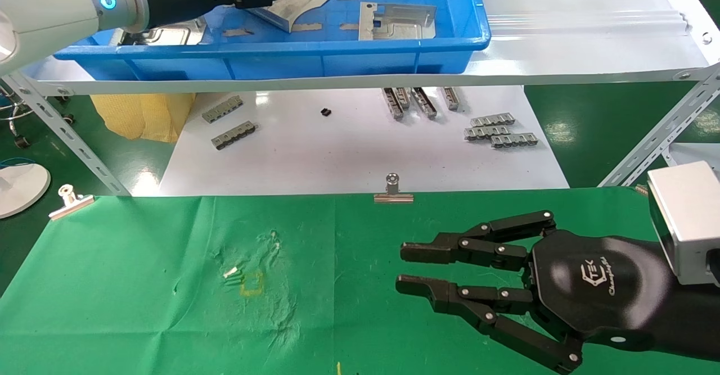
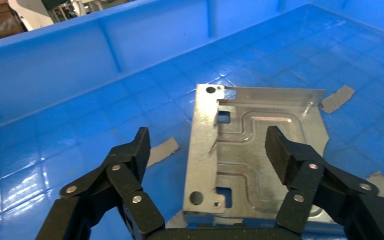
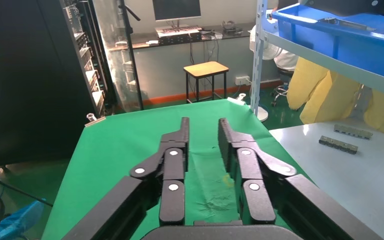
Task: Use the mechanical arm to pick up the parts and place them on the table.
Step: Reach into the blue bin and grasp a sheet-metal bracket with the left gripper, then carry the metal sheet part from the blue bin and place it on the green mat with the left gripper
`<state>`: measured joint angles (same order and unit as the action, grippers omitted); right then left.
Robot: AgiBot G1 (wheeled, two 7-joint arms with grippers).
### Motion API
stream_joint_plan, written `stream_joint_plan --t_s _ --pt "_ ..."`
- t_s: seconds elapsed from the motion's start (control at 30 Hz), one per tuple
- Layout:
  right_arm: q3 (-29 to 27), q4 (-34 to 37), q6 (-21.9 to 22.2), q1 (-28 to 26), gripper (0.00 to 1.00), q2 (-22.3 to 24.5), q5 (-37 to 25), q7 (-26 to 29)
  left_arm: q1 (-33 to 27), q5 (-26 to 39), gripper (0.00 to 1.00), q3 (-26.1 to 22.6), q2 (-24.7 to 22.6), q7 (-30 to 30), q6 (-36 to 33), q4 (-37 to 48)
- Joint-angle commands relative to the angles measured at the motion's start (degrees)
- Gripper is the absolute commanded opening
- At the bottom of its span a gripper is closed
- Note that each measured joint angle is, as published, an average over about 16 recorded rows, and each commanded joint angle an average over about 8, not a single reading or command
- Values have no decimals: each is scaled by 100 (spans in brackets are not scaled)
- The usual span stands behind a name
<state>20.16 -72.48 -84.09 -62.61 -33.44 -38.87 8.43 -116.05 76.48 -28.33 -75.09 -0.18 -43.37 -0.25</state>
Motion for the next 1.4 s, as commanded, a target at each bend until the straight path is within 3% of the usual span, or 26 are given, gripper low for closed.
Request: stream_joint_plan --t_s 0.03,1.0,1.2,1.4 --pt "0 0 0 0 100 0 0 0 -1 7 0 -5 -27 -17 26 21" --pt "2 0 1 -1 100 1 2 -1 -56 -8 0 5 24 -77 177 -64" --pt "3 0 1 -1 100 1 2 -1 -169 -124 0 84 146 99 -128 -190" --pt "3 0 1 -1 100 1 2 -2 -254 -264 0 172 407 388 -948 -324"
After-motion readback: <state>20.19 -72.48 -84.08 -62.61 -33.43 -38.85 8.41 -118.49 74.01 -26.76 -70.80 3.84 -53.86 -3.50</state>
